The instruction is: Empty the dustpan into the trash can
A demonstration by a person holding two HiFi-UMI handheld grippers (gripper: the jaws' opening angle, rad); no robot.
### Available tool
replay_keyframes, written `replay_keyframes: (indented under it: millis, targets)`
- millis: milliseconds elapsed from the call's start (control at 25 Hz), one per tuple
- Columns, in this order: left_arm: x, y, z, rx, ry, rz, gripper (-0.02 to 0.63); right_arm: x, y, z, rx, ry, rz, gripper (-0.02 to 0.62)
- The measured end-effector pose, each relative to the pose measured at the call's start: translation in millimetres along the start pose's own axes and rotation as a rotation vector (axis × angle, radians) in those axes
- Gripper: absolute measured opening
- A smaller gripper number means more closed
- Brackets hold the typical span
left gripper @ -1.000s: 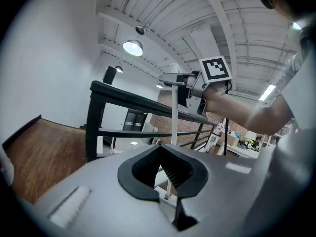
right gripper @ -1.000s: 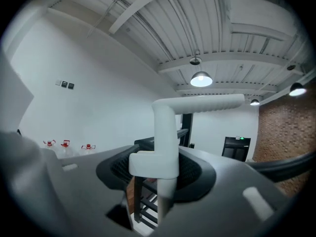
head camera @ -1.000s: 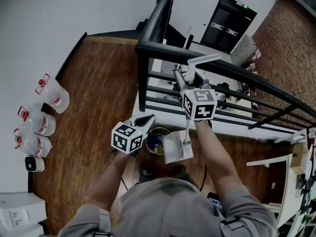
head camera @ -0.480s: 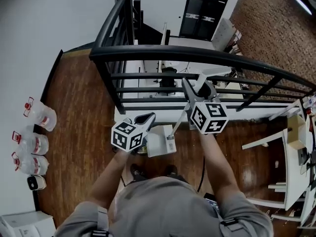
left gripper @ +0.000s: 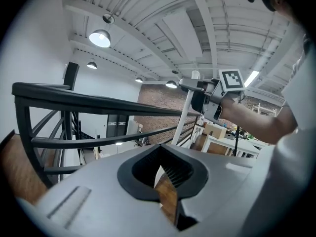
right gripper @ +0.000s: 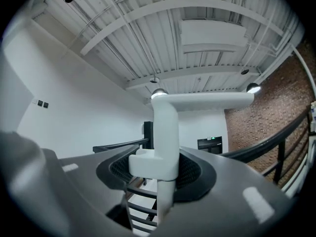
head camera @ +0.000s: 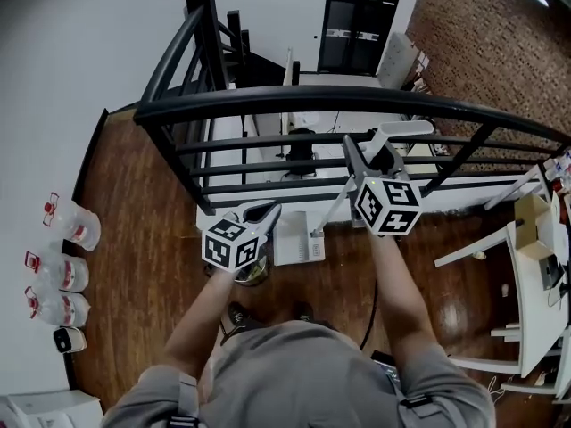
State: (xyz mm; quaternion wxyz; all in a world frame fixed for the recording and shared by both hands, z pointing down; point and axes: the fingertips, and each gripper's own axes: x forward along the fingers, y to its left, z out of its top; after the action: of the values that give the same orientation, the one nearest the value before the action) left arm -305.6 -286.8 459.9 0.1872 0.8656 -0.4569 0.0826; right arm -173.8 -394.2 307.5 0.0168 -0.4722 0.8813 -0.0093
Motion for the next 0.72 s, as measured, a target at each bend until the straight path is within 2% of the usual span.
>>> replay_keyframes:
  millis: [200,520,720]
  targets:
    - [24.4,-15.8,-2.0,-0.007,0.009,0.003,0.005,-3.1,-41.7,-23.4,-0.028,0.036,-0.051,0.196]
    - [51.9,-19.8,-28.4,-0.040,0.063,0.029,0.005,-4.1,-79.9,-108.1,-0.043,0.147,-0.081,0.196]
    - [63.6,-18.3,-56.2,-0.064,0.113,0.028,0.005,-14.6,-101.9,-149.4,-0.019,0.178,-0.091,0.196]
